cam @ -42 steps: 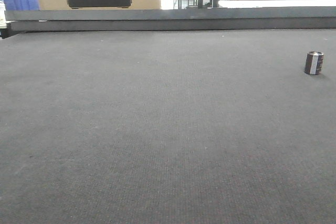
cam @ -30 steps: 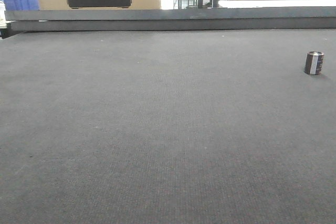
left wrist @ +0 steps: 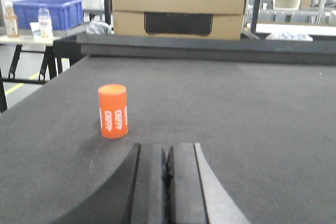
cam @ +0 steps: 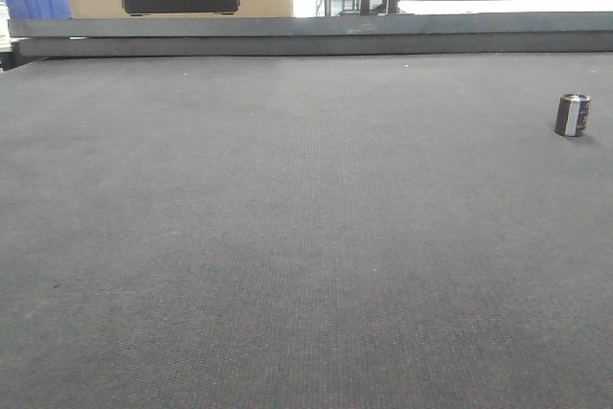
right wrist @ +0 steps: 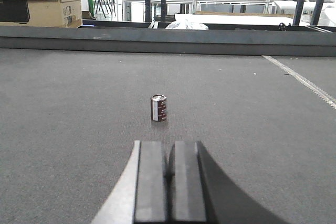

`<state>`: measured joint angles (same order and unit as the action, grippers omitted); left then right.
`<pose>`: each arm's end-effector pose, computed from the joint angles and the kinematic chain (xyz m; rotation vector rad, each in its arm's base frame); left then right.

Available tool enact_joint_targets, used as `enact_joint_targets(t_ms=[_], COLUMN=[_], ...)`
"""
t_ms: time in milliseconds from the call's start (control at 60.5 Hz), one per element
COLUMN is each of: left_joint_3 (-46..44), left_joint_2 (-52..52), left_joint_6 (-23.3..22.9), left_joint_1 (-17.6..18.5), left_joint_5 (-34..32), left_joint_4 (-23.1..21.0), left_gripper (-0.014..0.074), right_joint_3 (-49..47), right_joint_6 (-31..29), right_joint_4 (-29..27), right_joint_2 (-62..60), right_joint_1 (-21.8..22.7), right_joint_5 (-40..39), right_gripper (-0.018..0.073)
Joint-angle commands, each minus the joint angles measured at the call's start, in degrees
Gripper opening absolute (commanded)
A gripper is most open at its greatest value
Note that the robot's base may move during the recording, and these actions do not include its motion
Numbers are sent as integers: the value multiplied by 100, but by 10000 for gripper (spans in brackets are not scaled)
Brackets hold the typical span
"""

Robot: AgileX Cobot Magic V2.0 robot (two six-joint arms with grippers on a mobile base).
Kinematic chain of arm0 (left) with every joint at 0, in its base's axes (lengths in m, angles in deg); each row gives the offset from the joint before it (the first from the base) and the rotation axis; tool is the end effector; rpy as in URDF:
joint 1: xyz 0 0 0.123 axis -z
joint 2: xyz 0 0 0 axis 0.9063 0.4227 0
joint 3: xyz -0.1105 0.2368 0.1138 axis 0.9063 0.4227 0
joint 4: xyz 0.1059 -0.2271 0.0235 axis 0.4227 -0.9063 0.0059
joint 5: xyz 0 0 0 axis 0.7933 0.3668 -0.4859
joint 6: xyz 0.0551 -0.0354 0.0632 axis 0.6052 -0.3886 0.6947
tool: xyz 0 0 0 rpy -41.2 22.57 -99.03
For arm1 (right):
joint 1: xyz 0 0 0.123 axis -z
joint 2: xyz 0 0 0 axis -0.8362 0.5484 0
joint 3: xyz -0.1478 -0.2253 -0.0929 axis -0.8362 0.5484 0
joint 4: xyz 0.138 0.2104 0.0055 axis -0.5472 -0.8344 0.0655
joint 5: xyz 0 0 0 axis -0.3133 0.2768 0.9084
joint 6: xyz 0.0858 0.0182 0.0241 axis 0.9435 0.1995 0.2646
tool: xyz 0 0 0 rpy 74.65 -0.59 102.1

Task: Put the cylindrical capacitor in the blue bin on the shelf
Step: 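Move the right gripper down toward the black cylindrical capacitor, then close the right gripper on the black capacitor and lift it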

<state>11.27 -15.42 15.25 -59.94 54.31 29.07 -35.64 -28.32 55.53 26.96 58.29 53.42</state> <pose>0.0568 -0.0051 0.2086 0.0675 1.5272 -0.0704 0.0566 0.0000 0.2055 0.0349 1.5727 0.0170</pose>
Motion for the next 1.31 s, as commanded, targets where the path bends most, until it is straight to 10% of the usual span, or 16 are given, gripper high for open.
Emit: enact_joint_targets(t_ms=[0, 248, 612, 975, 1290], left_joint_3=[-17, -17, -2727, -3467, -3467], left_joint_2=[-34, -34, 503, 1672, 1720], left_joint_6=[0, 0, 0, 0, 0], left_joint_1=[-10, -10, -10, -10, 1], left_joint_5=[-359, -1261, 1372, 1662, 1662], left_joint_4=[-34, -58, 84, 0, 0], left_gripper=[-111, -111, -104, 395, 445], right_joint_3=[8, 8, -3050, -4111, -4111], right_joint_6=[-17, -17, -17, -17, -17], right_joint_4=[19, 19, 42, 42, 42], right_joint_2=[-15, -15, 835, 3172, 4250], right_joint_1=[1, 1, 1, 1, 1], right_joint_5=[-253, -1416, 725, 1033, 1070], right_gripper=[-161, -161, -161, -161, -115])
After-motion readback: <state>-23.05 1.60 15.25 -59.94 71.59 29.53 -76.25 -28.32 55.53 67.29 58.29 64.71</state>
